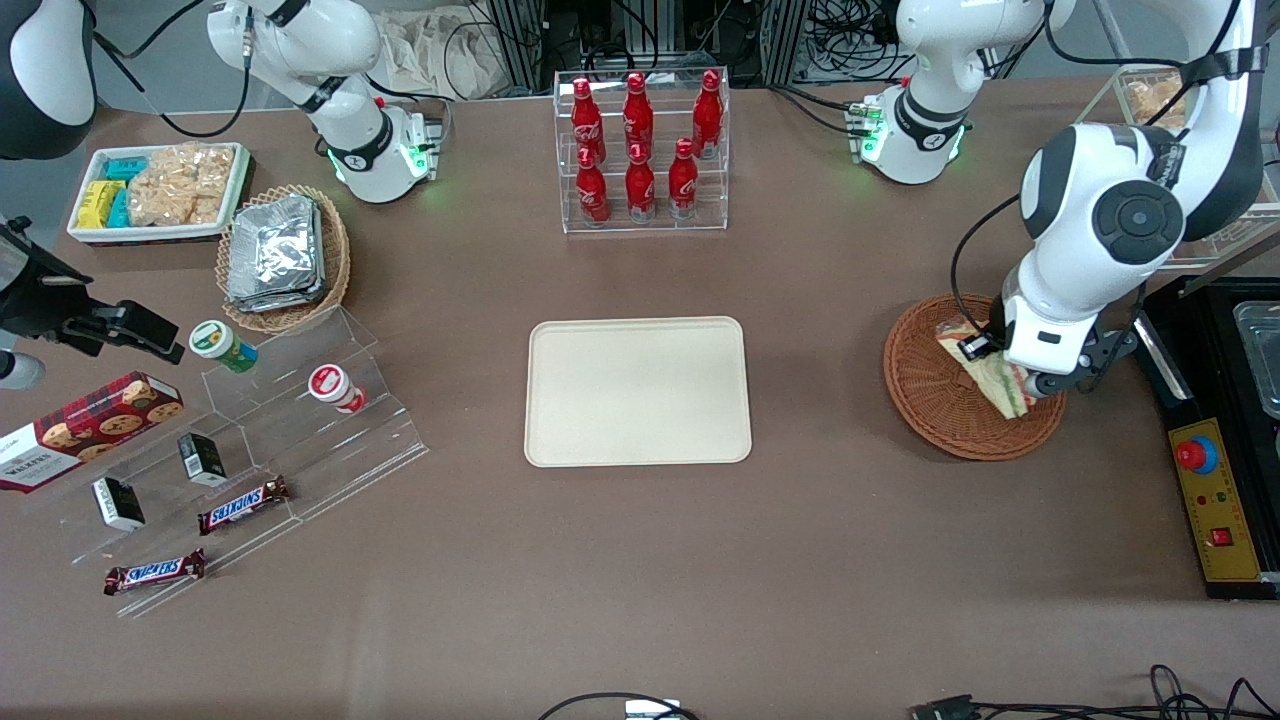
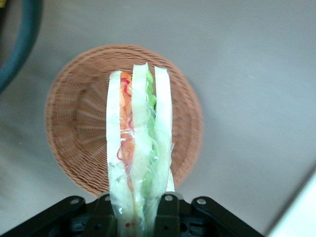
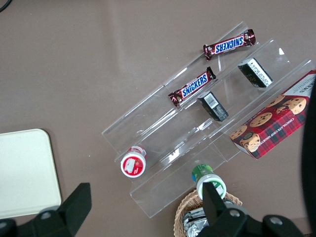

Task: Place sandwich from basket to tray
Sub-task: 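Lift the sandwich out of the basket with the left gripper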

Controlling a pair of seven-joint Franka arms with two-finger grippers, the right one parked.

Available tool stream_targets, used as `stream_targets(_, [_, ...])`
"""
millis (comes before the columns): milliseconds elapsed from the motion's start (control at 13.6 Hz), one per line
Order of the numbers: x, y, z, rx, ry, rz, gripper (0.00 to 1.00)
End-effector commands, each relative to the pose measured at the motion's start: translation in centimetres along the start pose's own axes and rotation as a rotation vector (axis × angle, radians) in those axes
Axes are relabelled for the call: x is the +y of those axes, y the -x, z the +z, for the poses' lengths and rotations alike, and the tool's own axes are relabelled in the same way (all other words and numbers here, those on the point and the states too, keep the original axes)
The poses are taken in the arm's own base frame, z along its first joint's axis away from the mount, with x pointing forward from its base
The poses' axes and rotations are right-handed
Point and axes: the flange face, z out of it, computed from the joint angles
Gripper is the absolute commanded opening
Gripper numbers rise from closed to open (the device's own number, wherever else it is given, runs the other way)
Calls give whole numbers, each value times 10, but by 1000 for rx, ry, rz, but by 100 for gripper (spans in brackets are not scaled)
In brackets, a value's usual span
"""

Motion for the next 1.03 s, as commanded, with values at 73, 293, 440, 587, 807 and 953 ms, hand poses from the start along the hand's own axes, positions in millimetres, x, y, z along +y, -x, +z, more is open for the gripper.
stream_targets(73, [32,22,-28,-2,23,212,11])
stream_targets(293, [64,42,-29,8,28,469,14])
stream_targets(440, [81,55,-32,13,31,517,16])
stream_targets(587, [106,76,-37,19,37,567,16])
stream_targets(807, [140,104,-38,5,64,579,16])
stream_targets(953, [163,120,-35,-5,74,558,15])
